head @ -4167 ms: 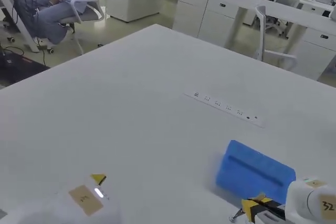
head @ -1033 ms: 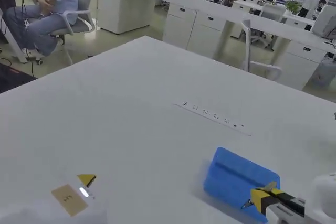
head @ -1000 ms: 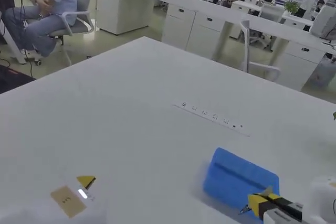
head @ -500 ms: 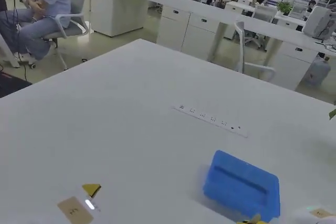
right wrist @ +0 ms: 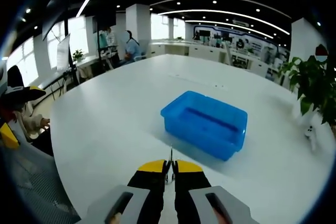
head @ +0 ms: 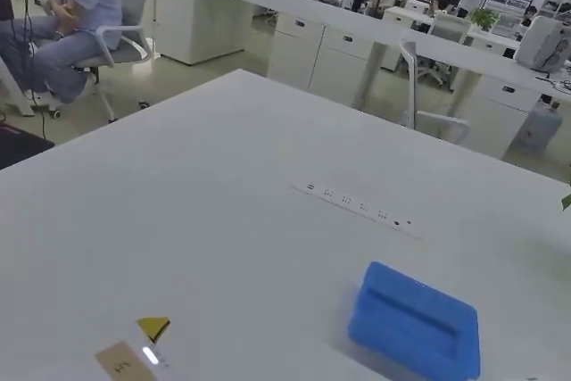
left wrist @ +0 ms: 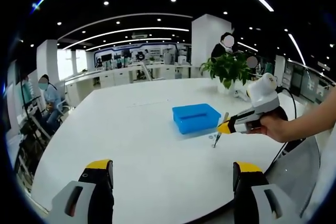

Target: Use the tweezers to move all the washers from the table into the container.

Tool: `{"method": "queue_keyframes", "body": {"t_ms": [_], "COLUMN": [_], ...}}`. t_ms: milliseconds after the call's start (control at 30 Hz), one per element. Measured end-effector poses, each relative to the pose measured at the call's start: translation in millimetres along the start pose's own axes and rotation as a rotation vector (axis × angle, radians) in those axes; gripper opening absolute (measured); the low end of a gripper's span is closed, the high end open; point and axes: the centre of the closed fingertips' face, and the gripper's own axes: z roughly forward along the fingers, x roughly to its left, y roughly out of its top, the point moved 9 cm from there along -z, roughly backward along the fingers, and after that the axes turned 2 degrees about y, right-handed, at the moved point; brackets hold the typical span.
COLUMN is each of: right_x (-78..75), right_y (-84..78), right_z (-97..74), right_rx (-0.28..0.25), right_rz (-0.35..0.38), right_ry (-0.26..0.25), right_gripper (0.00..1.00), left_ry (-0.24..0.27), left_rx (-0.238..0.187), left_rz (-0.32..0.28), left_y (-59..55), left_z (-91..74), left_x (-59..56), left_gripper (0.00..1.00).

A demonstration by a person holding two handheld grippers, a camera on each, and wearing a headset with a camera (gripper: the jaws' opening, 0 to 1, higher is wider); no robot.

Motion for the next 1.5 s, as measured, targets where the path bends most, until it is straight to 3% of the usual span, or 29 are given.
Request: {"method": "queue_keyframes", "body": {"t_ms": [200, 667, 833, 1100, 1167, 1367, 1500], "right_x": [-5.7, -4.1, -5.9, -3.5, -1.7, 7.3, 13.9], "right_y": [2.5, 0.2, -1.0, -2.5, -2.5, -2.1, -2.0], "right_z": [2.7, 0.3, 1.2, 1.4, 1.9, 2.3, 3.2], "right_rx": [-0.013, -0.022, -0.033, -0.028, -0.024, 0.006, 0.020], "right_rz": [0.063, 0.082, 0.136, 0.119, 0.091, -0.174, -0.225], "right_ry": [-0.017, -0.010, -0.005, 0.001, 0.005, -0.001, 0.031], "right_gripper": [0.02, 0.02, 0.02, 0.02, 0.02, 0.01, 0.01], "left_ry": [0.009, 0.012, 0.013, 0.021, 0.022, 0.034, 0.044], "left_rx": [0.006, 0.008, 0.016, 0.016, 0.017, 0.015, 0.015], "left_rz": [-0.003, 0.010, 0.012, 0.011, 0.013, 0.013, 0.007], "left_y": [-1.7, 0.1, -1.1, -0.5, -0.9, -1.7, -2.3], "left_z": [-1.3, -1.6, -1.0, -2.2, -2.5, -3.5, -5.4], "left_x": [2.6, -0.7, -1.7, -1.2, -1.4, 1.3, 3.7], "left_gripper": [0.97, 0.97, 0.97, 0.96, 0.96, 0.96, 0.96]}}
